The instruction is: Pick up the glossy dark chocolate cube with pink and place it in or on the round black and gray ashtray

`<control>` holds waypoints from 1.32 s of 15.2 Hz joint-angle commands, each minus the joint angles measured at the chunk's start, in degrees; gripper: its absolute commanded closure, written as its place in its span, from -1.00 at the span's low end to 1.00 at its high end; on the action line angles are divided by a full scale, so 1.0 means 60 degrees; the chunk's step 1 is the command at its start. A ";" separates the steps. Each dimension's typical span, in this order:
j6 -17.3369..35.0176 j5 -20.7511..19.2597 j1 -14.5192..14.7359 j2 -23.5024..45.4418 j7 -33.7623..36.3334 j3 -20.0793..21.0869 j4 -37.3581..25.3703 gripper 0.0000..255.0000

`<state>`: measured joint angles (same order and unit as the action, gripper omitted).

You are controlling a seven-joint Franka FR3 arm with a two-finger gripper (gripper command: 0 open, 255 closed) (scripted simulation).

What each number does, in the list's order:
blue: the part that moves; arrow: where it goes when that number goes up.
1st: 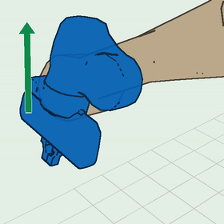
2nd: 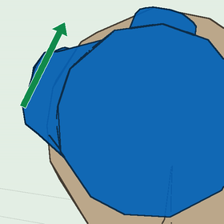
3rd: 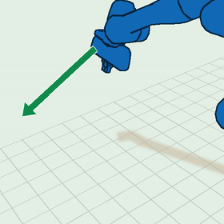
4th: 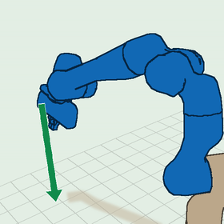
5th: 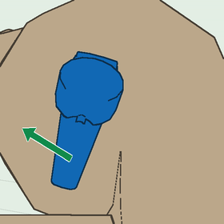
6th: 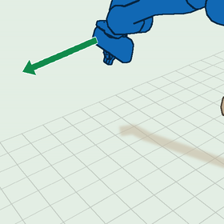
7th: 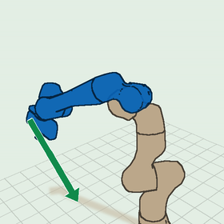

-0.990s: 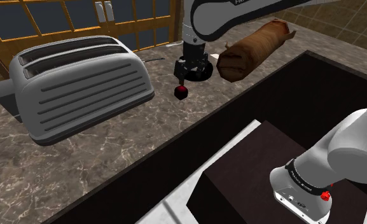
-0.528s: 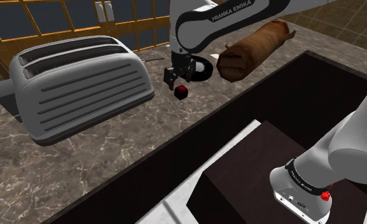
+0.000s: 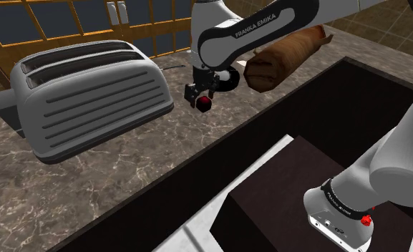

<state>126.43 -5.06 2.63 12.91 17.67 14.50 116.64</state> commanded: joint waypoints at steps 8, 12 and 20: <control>0.0008 -0.0001 0.0001 0.0003 0.0001 0.0000 0.0003 1.00; 0.0008 -0.0002 0.0001 0.0004 0.0001 0.0000 0.0002 1.00; -0.0676 0.0150 -0.0031 -0.0400 -0.0107 0.0038 -0.0295 1.00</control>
<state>123.02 -4.31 2.49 10.91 17.14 14.71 115.12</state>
